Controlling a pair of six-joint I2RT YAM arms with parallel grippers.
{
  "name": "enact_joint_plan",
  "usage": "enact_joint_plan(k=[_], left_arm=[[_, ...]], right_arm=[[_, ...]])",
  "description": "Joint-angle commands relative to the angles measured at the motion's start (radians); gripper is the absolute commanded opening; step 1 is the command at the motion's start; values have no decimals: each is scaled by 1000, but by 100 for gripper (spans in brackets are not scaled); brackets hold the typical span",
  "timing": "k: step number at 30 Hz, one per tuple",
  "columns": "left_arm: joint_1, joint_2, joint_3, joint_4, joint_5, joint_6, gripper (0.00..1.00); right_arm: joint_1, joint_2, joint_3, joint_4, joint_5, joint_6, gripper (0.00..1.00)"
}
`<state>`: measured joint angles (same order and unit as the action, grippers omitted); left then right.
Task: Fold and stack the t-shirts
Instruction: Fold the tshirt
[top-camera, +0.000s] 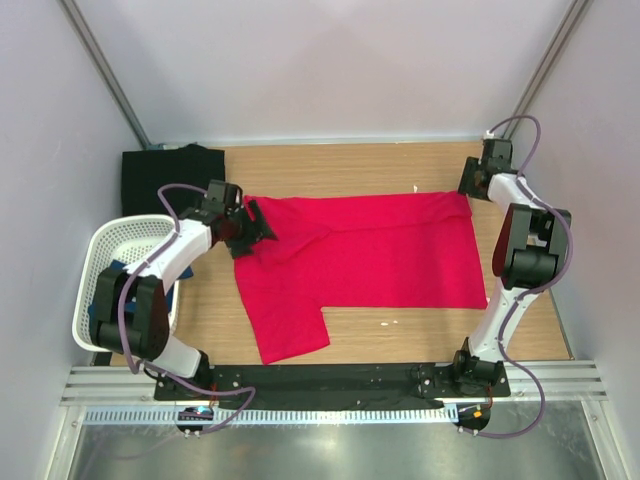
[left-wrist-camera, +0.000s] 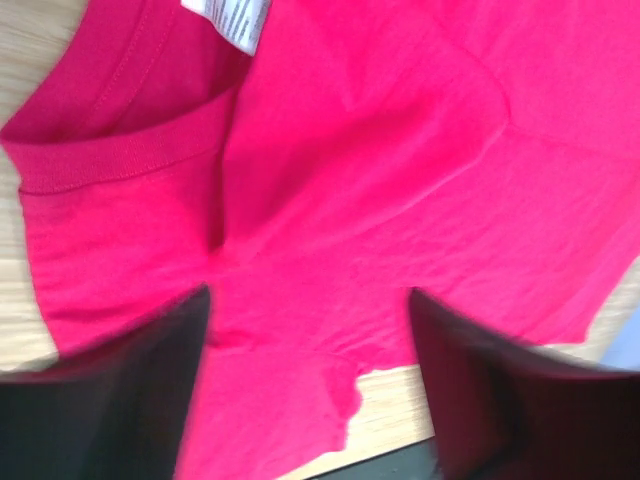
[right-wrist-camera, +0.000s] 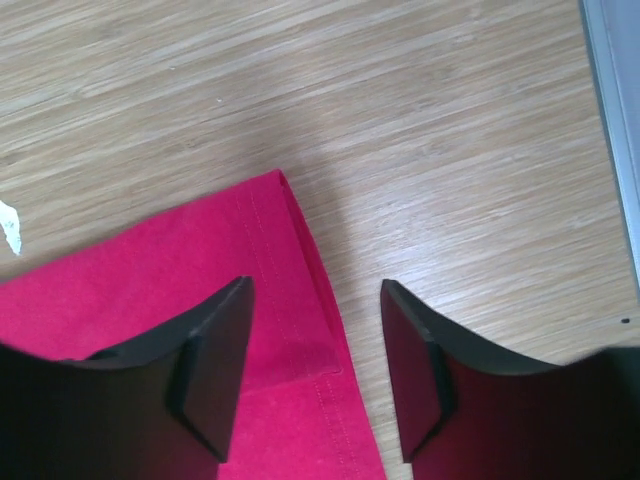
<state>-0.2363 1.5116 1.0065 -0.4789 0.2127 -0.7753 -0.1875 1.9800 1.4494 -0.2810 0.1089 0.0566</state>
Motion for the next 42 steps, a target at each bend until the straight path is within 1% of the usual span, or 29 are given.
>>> enact_joint_plan(k=[1, 3, 4, 8, 10, 11, 12, 13, 16, 18, 22, 23, 26, 27, 29, 31, 35, 36, 41, 42], left_arm=[[-1, -62, 115, -70, -61, 34, 86], [-1, -74, 168, -101, -88, 42, 98], [-1, -73, 181, -105, -90, 51, 100], [0, -25, 211, -84, -95, 39, 100], [-1, 24, 213, -44, -75, 24, 100], [0, 41, 213, -32, -73, 10, 100], [0, 56, 216, -11, -76, 4, 100], [0, 76, 218, -4, -81, -1, 100], [5, 131, 219, 32, -93, -4, 98], [8, 156, 213, 54, -101, -4, 97], [25, 183, 204, 71, -121, -5, 95], [28, 186, 202, 74, -122, -5, 95], [43, 200, 201, 85, -118, -5, 94], [46, 206, 201, 85, -116, -8, 94], [54, 211, 201, 91, -114, -12, 93], [63, 220, 207, 95, -108, -15, 93], [74, 240, 216, 140, -104, -13, 91], [78, 246, 221, 149, -101, -12, 88], [86, 282, 234, 197, -91, -21, 81], [86, 286, 233, 203, -93, -24, 77]], right_arm=[[-4, -88, 58, -73, -8, -1, 64], [-6, -122, 65, -98, -6, 15, 69], [-4, -157, 62, -107, -5, 23, 70], [-3, -210, 8, -83, -47, 93, 70], [3, -216, -27, -25, -84, 132, 70], [8, -210, -53, -11, -59, 146, 70], [13, -202, -61, -1, -49, 155, 68], [13, -190, -66, 9, -34, 179, 63], [11, -144, -60, -6, 20, 235, 56], [11, -124, -75, 12, 28, 253, 54], [13, -89, -92, 46, 29, 281, 47], [13, -81, -89, 45, 23, 284, 42], [13, -52, -99, 43, 14, 292, 34], [13, -46, -107, 43, 18, 292, 29], [13, -35, -133, 42, 34, 293, 25], [13, -33, -153, 48, 49, 287, 18], [14, -30, -184, 65, 78, 275, 15], [13, -27, -184, 69, 80, 269, 15], [14, -29, -184, 72, 78, 252, 11], [13, -38, -182, 68, 75, 250, 11]])
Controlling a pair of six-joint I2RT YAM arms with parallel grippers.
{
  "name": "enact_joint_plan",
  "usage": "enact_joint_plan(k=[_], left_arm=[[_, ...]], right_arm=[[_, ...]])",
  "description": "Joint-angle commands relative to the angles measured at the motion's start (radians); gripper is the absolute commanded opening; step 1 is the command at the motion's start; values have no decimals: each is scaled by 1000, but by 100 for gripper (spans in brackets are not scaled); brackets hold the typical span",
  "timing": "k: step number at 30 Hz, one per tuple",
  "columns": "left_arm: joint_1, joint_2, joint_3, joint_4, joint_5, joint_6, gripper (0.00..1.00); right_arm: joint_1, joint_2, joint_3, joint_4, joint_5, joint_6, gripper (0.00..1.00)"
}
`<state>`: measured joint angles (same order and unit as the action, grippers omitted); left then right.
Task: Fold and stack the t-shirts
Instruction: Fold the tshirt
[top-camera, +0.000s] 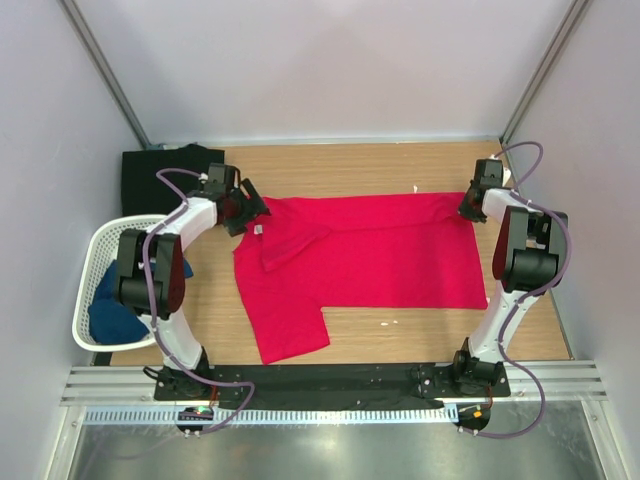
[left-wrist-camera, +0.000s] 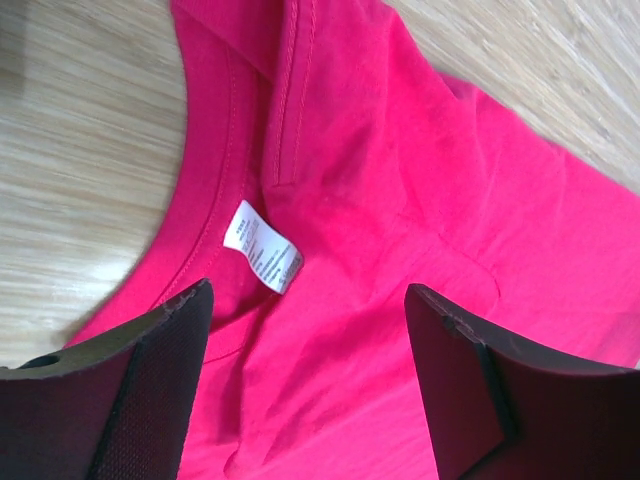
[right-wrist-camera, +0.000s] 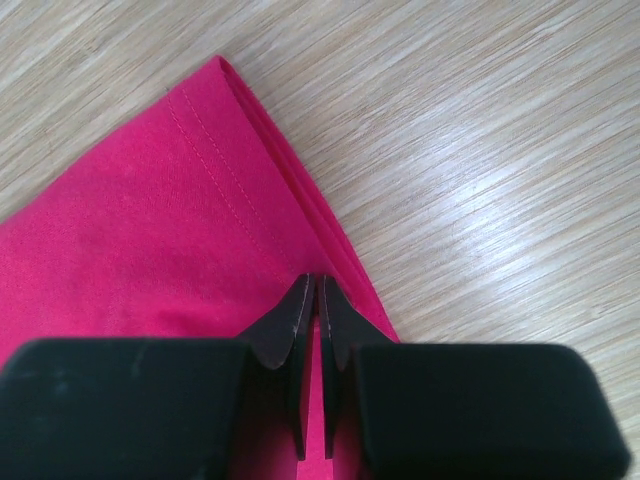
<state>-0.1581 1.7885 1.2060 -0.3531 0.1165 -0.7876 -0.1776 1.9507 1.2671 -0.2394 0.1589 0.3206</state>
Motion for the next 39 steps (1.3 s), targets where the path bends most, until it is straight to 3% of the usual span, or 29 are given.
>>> enact_joint_plan(k=[1, 4, 8, 9, 12, 16, 20, 24, 31, 38, 39], left_arm=[[8, 15, 33, 83, 0, -12, 76], [12, 37, 38, 106, -6, -9, 72], [23, 61, 62, 140, -20, 4, 65], [26, 71, 69, 144, -23, 8, 64], [40, 97, 98, 157, -24, 17, 63], [58, 126, 115, 187, -18, 22, 58], [71, 153, 132, 201, 0, 24, 46], [71, 170, 129, 223, 5, 31, 45], [72, 216, 150, 238, 28, 37, 44], [72, 218, 152, 243, 35, 28, 14], [72, 212, 149, 243, 35, 28, 14]], right_arm=[[4, -16, 8, 6, 25, -12, 11], [7, -67, 66, -61, 8, -14, 13], [55, -159, 179, -124, 13, -40, 32], [97, -171, 196, -132, 19, -70, 38], [232, -203, 247, -132, 56, -130, 45], [344, -185, 242, -54, -7, -103, 47], [444, -87, 247, 5, -64, -60, 47], [512, 14, 270, 37, -53, -54, 46], [524, 90, 270, 25, -19, -35, 45], [526, 83, 218, 28, 14, -29, 45], [524, 85, 213, 31, 17, -29, 45]])
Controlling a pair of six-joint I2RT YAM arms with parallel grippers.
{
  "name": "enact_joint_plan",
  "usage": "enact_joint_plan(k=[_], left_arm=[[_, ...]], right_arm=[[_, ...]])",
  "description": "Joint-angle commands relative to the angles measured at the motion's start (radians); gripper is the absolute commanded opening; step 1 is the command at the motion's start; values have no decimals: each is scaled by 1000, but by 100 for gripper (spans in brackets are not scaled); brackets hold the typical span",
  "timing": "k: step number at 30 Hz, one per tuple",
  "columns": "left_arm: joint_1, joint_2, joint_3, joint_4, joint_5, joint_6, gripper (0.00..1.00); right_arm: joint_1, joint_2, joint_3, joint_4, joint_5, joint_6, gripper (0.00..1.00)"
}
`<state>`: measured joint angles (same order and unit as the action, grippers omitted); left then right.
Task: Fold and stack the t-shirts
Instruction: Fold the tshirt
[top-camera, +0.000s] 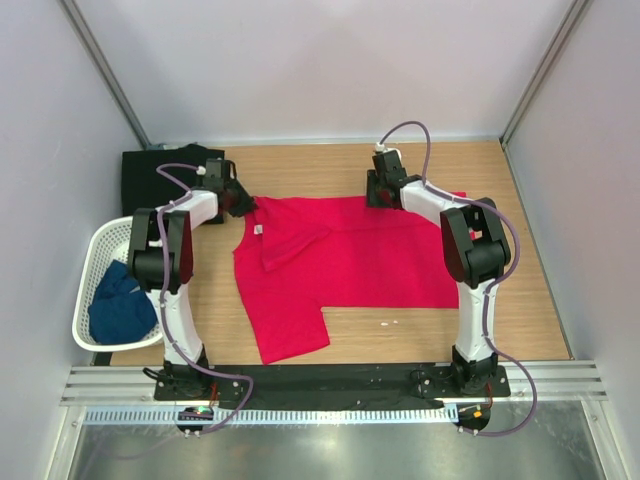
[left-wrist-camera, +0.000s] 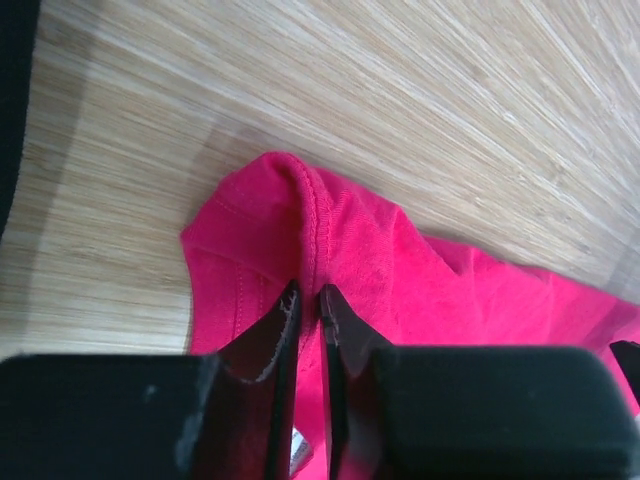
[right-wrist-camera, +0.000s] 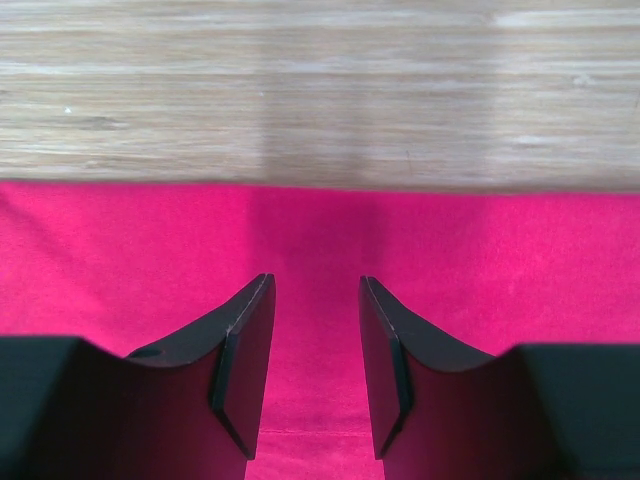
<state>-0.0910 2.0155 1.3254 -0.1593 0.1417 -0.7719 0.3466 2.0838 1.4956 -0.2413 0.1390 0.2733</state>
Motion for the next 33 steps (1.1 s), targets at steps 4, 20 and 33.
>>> enact_joint_plan(k=[4, 20, 33], left_arm=[[5, -55, -5, 49, 10, -1, 0], [5, -187, -133, 38, 24, -47, 0], [5, -213, -210, 35, -5, -64, 0]], right_arm=[[0, -41, -26, 23, 50, 30, 45], [0, -11, -29, -4, 90, 64, 45], [2, 10, -28, -18, 96, 67, 44]])
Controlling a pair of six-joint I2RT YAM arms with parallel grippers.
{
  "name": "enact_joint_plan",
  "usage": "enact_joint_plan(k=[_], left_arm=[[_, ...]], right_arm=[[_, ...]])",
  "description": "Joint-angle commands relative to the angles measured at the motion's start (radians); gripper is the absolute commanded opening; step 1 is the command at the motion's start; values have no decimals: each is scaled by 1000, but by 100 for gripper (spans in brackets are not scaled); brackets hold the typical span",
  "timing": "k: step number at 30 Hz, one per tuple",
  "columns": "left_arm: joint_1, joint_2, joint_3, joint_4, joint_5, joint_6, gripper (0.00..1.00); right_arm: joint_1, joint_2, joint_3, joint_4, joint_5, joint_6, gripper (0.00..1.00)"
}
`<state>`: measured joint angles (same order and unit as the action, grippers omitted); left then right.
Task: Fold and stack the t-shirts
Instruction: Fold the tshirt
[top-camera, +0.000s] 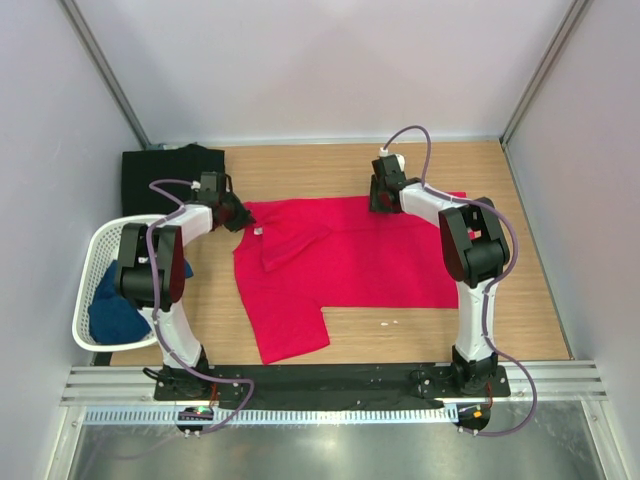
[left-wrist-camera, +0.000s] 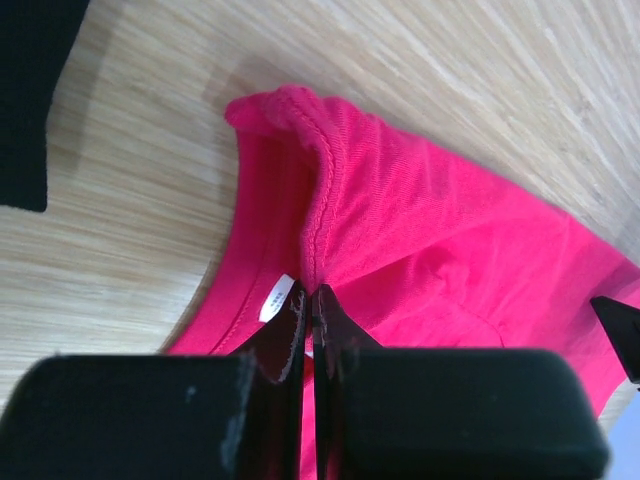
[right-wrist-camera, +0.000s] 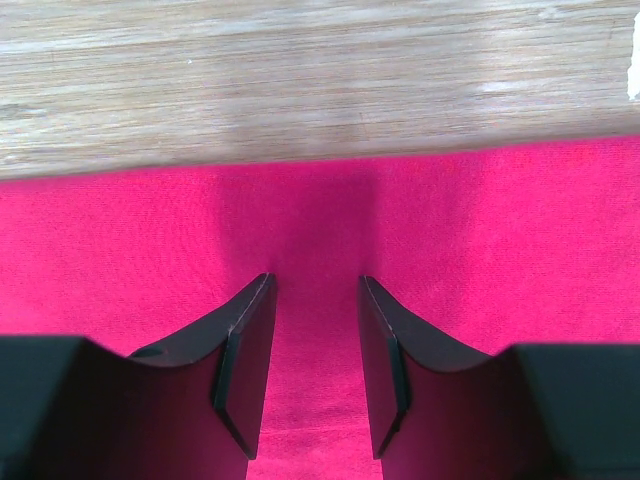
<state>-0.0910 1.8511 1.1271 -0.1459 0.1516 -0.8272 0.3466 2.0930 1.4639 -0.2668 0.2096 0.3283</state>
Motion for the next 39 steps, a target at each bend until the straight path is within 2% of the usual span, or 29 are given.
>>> enact_joint_plan(k=[1, 18, 21, 23, 24, 27, 28, 30, 34, 39], left_arm=[[5, -49, -18, 20, -18, -10, 0], [4, -41, -73, 3, -44, -23, 0], [5, -32, -58, 5, -37, -18, 4], [5, -27, -44, 5, -21, -10, 13], [5, -30, -27, 2, -17, -7, 28], [5, -67, -1, -20, 2, 2, 50], [5, -81, 5, -26, 6, 5, 64], [4, -136, 16, -50, 17, 13, 76], [-21, -242, -19, -87, 29, 5, 80], [-110, -348, -154, -104, -29, -49, 82]], right_arm=[[0, 1, 4, 8, 30, 12, 44], [0, 10, 12, 0, 24, -5, 44], [0, 9, 15, -3, 13, -11, 44], [0, 7, 18, -8, 1, -20, 45], [0, 1, 26, -15, -16, -24, 44], [0, -23, 35, -35, -47, -51, 45], [2, -31, 44, -49, -68, -58, 45], [0, -53, 53, -55, -104, -75, 45], [3, -125, 52, -68, -147, -77, 45], [8, -174, 27, -69, -157, -74, 46]])
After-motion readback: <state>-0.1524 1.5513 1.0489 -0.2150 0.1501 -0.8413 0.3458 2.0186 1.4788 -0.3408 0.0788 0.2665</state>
